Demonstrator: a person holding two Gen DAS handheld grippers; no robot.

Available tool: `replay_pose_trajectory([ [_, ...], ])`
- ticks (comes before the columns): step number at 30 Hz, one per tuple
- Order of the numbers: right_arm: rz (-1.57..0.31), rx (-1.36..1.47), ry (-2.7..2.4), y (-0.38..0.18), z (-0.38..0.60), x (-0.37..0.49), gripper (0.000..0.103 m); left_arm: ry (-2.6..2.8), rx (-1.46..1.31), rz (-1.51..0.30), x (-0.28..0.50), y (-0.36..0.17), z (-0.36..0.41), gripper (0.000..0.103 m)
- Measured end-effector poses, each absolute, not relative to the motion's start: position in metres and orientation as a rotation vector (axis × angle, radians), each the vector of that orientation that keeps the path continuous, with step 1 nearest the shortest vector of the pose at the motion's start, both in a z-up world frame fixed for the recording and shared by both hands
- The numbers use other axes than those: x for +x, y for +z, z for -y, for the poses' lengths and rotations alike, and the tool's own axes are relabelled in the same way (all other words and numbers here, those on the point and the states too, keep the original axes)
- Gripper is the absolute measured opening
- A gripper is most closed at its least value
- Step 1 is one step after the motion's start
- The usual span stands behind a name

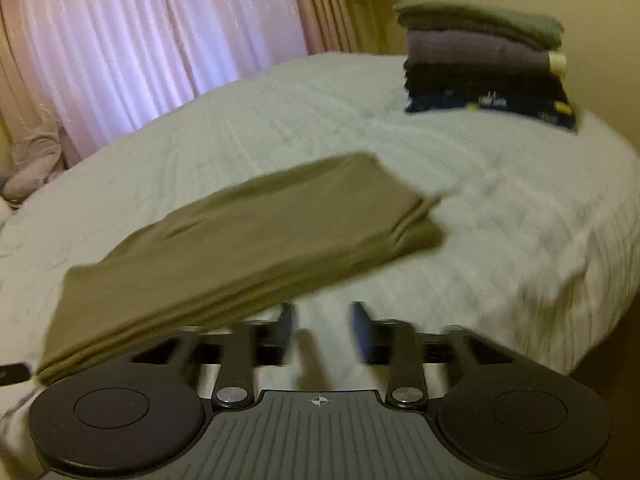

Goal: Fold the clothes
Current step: 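Lift both open tools back from the folded trousers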

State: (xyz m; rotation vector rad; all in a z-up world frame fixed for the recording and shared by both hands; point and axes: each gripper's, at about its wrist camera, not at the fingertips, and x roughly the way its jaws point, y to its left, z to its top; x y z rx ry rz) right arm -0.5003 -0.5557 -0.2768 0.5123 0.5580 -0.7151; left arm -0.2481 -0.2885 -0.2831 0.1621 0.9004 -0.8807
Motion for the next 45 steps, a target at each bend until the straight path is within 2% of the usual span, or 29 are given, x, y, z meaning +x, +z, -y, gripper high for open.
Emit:
replay_pose_trajectory([
  [1, -0.551, 0.52, -0.715, -0.276, 0.545, -0.504, 0.076, -0.883, 0.167, -0.904, -0.253, -0.28, 0.286, 0.026],
  [4, -0.557, 0.535, -0.687, -0.267, 0.523, -0.511, 0.076, -0.887, 0.183, -0.91, -0.27, -0.273, 0.276, 0.034],
  [13, -0.572, 0.498, -0.742, -0.231, 0.475, -0.528, 0.076, -0.888, 0.21, -0.823, -0.315, -0.244, 0.252, 0.045],
  [24, -0.534, 0.456, -0.778, -0.212, 0.442, -0.565, 0.076, -0.904, 0.252, -0.758, -0.351, -0.225, 0.238, 0.051],
  [34, -0.547, 0.357, -0.86, -0.198, 0.43, -0.563, 0.076, -0.901, 0.289, -0.736, -0.363, -0.222, 0.235, 0.056],
  [39, -0.497, 0.439, -0.796, -0.205, 0.444, -0.569, 0.076, -0.931, 0.278, -0.747, -0.359, -0.226, 0.237, 0.056],
  [45, -0.343, 0.635, -0.77, -0.223, 0.471, -0.583, 0.076, -0.938, 0.226, -0.8, -0.34, -0.242, 0.24, 0.056],
])
